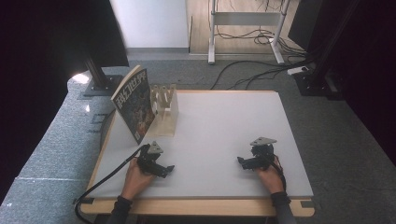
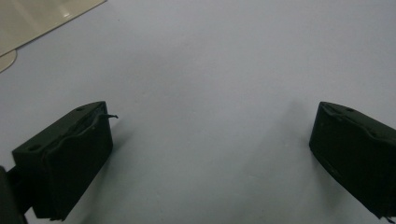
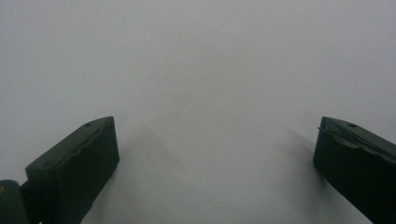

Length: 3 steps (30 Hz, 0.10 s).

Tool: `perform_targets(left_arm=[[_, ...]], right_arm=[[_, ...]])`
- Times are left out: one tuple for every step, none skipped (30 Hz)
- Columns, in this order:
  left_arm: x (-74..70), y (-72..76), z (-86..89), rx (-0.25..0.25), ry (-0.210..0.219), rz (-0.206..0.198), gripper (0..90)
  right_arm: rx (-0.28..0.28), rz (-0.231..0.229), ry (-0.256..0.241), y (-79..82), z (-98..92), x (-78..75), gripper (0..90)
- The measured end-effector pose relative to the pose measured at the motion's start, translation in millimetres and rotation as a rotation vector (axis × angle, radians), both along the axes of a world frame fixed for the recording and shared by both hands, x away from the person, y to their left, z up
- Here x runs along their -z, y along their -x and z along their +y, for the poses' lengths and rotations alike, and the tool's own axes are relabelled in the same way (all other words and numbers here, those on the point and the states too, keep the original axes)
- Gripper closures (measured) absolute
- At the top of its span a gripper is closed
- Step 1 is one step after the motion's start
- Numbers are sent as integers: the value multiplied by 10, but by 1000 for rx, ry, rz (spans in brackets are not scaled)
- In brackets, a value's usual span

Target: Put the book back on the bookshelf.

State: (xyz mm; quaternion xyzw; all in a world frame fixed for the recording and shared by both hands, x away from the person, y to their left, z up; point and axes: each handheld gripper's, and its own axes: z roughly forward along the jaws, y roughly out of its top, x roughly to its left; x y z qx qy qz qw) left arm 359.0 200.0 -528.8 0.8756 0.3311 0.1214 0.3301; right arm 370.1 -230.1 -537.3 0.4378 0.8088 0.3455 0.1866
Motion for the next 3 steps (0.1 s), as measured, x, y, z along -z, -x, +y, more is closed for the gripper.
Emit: perform_targets(left_arm=[[0, 0, 0, 1, -1, 0, 0], [-1, -2, 2, 0, -1, 1, 0], [0, 1, 0, 0, -1, -1, 0]], right_arm=[[0, 0, 0, 1, -1, 1, 0], [-1, -1, 0, 1, -1, 1, 0], [-1, 0, 0, 1, 0, 0, 0]])
